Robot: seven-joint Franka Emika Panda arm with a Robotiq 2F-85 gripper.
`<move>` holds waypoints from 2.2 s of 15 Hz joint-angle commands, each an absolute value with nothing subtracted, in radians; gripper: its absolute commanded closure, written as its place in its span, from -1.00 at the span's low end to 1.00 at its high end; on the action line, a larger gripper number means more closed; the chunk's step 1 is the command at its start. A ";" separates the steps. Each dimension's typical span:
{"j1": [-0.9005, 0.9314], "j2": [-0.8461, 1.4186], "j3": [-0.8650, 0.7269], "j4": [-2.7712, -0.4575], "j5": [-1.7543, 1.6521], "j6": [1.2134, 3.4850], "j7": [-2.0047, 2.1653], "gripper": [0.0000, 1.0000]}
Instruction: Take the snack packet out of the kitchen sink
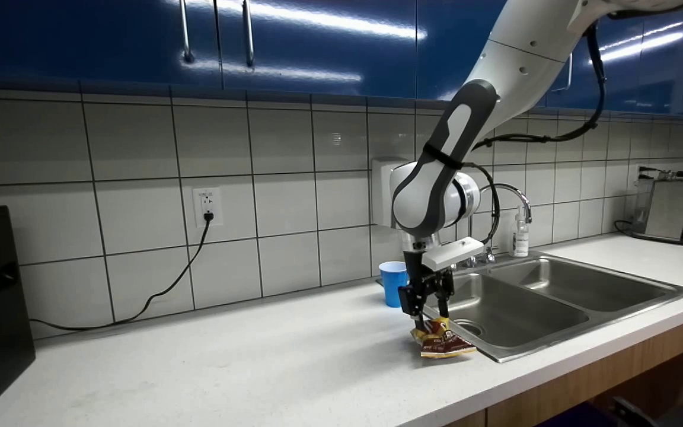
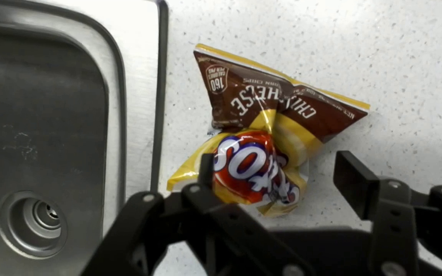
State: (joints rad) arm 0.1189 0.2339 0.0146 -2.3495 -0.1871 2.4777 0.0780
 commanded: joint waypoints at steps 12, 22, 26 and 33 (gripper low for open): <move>0.074 -0.031 0.022 -2.482 -0.023 2.392 0.075 -1.00; 0.045 -0.165 0.015 -2.541 -0.022 2.172 0.095 -1.00; 0.037 -0.204 0.011 -2.563 -0.034 2.140 0.098 -1.00; 0.037 -0.180 0.013 -2.554 -0.024 2.158 0.077 -1.00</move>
